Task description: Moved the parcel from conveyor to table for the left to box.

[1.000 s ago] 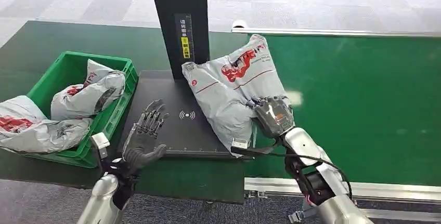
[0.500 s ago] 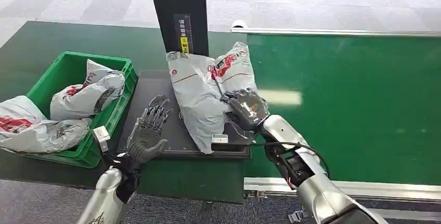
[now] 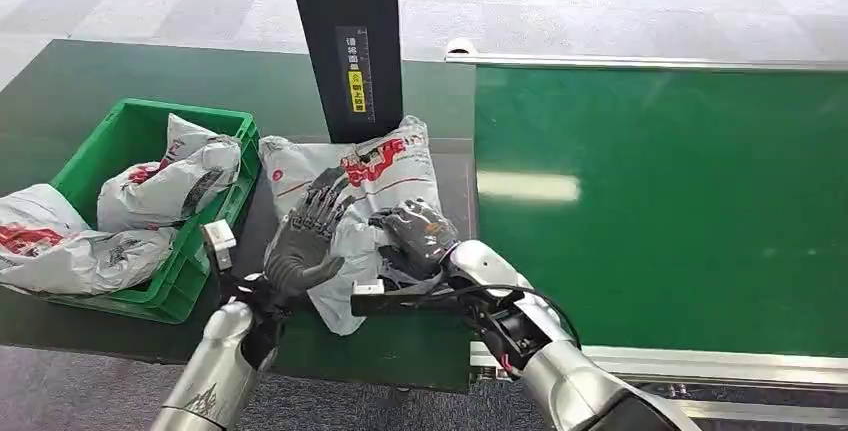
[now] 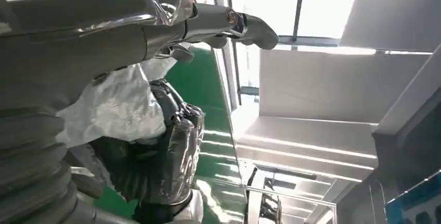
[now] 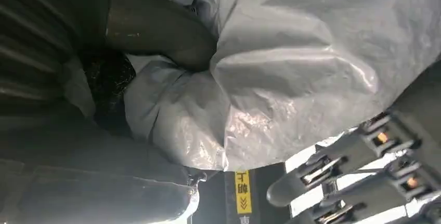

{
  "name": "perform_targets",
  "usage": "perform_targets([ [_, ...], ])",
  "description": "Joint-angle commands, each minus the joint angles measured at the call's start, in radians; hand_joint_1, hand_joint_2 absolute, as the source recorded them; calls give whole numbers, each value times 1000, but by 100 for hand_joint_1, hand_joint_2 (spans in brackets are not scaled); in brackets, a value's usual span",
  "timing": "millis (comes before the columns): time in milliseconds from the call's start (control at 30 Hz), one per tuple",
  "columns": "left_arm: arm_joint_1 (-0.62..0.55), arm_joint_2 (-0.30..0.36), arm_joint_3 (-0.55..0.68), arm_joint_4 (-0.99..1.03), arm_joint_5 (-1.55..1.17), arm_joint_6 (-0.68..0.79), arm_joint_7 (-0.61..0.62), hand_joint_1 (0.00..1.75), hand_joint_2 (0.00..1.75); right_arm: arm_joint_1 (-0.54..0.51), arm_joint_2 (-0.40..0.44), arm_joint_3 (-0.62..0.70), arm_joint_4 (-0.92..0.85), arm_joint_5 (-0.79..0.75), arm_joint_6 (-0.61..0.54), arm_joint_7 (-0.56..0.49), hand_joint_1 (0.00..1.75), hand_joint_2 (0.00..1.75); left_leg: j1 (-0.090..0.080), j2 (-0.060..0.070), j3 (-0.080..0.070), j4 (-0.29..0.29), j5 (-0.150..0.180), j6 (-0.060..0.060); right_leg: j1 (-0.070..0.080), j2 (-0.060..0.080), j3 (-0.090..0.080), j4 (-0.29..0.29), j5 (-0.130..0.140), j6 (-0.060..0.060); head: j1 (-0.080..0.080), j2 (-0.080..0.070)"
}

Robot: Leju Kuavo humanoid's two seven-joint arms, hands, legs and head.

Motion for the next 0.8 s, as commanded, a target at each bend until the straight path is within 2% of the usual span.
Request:
perform_targets([
  [33,-61,-3,-27,112,-3,-4,-3,0,175,-34,-2,76,107,35,22,75,133,175,0,-1,0,-1,0,-1,0,-2,1,0,0,-2,0,0],
  [67,-61,-4,-26,111,-3,-3,-2,0,175,-33,-2,72,108,35,34,75,117,175,0,-1,2,-3,1,-2,0,-3,2,-2,0,-3,0,0],
  [100,-61,-4,-26,111,-4,-2,-2,0,175,-33,-2,73,108,35,37,76,61,175,0,-1,1,-1,1,-1,0,-2,1,-1,0,-2,0,0],
  [133,-57,-5,-23,104,-4,1,-1,0,175,-26,-4,67,97,31,17,82,21,175,0,-1,2,-3,2,-2,0,-4,2,-2,0,-3,0,0],
  [167,-57,-5,-23,104,-4,1,-1,0,175,-26,-4,67,97,31,17,82,3,175,0,-1,1,-1,0,-1,0,-2,1,-1,0,-2,0,0],
  [233,-50,-4,-20,96,-4,2,0,0,175,-25,-3,62,92,28,5,90,0,175,0,0,1,-1,0,-1,1,-2,1,-1,0,-2,0,0],
  [300,-30,-5,-10,71,-6,10,5,0,175,-20,0,26,73,1,-92,102,0,175,0,0,2,-3,1,-1,0,-3,2,-2,0,-3,0,0],
  [367,-13,-5,-4,50,-7,15,10,0,175,-10,2,-35,42,-63,-175,69,0,175,0,0,2,-4,2,-2,0,-3,2,-3,1,-3,0,0],
  [400,-10,-4,-3,46,-7,14,11,0,175,-10,3,-46,38,-75,-182,65,0,175,-1,0,6,-9,4,-3,0,-4,5,-8,3,-6,0,0],
  [467,-8,-4,-1,43,-6,15,12,0,175,-4,4,-66,22,-100,-199,50,0,175,0,1,2,-3,1,-1,0,-2,2,-2,0,-3,0,0],
  [500,-6,-6,3,42,-3,16,16,0,175,20,14,-137,-16,-203,-218,-27,0,175,0,1,2,-3,1,-2,0,-1,2,-3,0,-3,0,0],
  [567,-3,-9,4,39,-5,22,19,0,175,47,31,-187,-48,-308,-198,-97,0,175,-1,2,4,-5,1,-2,0,-2,3,-4,0,-4,0,0],
  [600,0,-9,5,31,-8,29,20,0,175,67,40,-214,-81,-390,-150,-138,0,175,-1,1,4,-6,1,-2,0,-2,4,-4,1,-5,0,0],
  [767,2,-8,5,27,-9,29,21,0,175,75,43,-212,-94,-404,-144,-142,0,175,0,2,1,-2,0,-2,0,0,0,-1,0,-3,0,0],
  [800,4,-7,7,22,-9,33,23,0,175,81,41,-218,-111,-449,-105,-157,0,175,0,1,2,-3,1,-2,0,-2,1,-2,0,-3,0,0],
])
